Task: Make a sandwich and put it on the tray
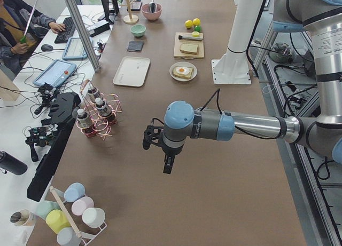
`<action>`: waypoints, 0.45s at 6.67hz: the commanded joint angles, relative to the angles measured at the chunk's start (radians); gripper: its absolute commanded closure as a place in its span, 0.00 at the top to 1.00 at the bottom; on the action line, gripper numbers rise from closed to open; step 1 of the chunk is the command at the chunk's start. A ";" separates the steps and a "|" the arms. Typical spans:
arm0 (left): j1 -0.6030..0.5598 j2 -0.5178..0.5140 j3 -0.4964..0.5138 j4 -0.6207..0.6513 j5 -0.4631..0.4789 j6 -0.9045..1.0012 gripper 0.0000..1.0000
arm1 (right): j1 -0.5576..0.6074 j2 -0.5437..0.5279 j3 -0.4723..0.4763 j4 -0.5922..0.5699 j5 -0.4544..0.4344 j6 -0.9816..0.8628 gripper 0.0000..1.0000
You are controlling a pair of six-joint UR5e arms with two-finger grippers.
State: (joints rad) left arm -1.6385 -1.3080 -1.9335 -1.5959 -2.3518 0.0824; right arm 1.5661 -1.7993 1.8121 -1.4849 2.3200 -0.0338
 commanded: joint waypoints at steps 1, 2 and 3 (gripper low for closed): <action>-0.001 0.006 0.005 -0.007 0.002 -0.004 0.98 | 0.000 0.000 -0.007 0.000 -0.001 0.000 1.00; -0.001 0.003 0.008 -0.007 0.000 -0.006 0.98 | 0.000 -0.002 -0.005 0.000 0.001 0.000 1.00; -0.001 0.001 0.010 -0.007 0.000 -0.009 0.98 | 0.000 -0.002 -0.005 0.000 0.001 0.000 1.00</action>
State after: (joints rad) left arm -1.6396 -1.3054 -1.9260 -1.6026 -2.3512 0.0768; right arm 1.5662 -1.8004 1.8076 -1.4849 2.3206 -0.0337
